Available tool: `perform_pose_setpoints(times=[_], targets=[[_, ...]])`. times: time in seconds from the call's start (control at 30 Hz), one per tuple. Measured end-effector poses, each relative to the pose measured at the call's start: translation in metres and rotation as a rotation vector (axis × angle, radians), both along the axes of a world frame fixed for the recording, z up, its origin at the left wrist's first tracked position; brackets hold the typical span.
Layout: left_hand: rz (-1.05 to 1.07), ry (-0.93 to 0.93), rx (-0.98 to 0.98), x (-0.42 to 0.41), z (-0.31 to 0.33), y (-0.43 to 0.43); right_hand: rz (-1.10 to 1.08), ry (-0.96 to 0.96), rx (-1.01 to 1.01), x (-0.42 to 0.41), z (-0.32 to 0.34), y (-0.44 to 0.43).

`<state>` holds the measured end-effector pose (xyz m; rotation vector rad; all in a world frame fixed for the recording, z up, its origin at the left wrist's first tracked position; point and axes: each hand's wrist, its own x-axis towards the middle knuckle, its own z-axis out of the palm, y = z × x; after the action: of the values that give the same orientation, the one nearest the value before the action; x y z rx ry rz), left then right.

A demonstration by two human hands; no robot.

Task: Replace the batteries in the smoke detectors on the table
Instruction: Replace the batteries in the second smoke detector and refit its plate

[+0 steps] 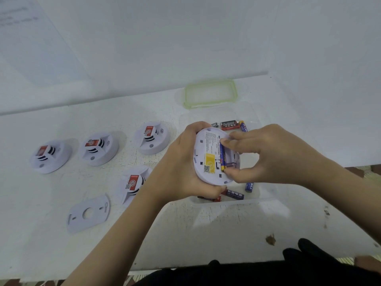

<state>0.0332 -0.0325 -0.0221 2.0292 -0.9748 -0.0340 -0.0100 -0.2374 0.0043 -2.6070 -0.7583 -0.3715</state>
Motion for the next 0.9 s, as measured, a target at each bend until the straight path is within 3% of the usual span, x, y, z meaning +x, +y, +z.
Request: perform_pose_setpoints(times=[0.27,0.5,0.6,0.7,0.9], targets=[[0.009,0.009,-0.021,0.001,0.005,-0.005,0.018,-0.175,-0.060,0.002,-0.007,0.000],[0.011,0.004,-0.025,0.002,0.004,-0.007,0.036,-0.196,-0.099,0.004,-0.011,-0.001],[0.006,-0.008,-0.014,0.003,0.003,-0.005,0.033,-0.121,-0.129,0.002,-0.009,-0.001],[-0.004,-0.011,-0.004,0.002,0.001,-0.003,0.043,-0.008,-0.002,0.000,-0.004,-0.004],[-0.003,-0.037,-0.003,0.000,0.004,-0.001,0.046,-0.002,0.136,0.004,-0.002,-0.006]])
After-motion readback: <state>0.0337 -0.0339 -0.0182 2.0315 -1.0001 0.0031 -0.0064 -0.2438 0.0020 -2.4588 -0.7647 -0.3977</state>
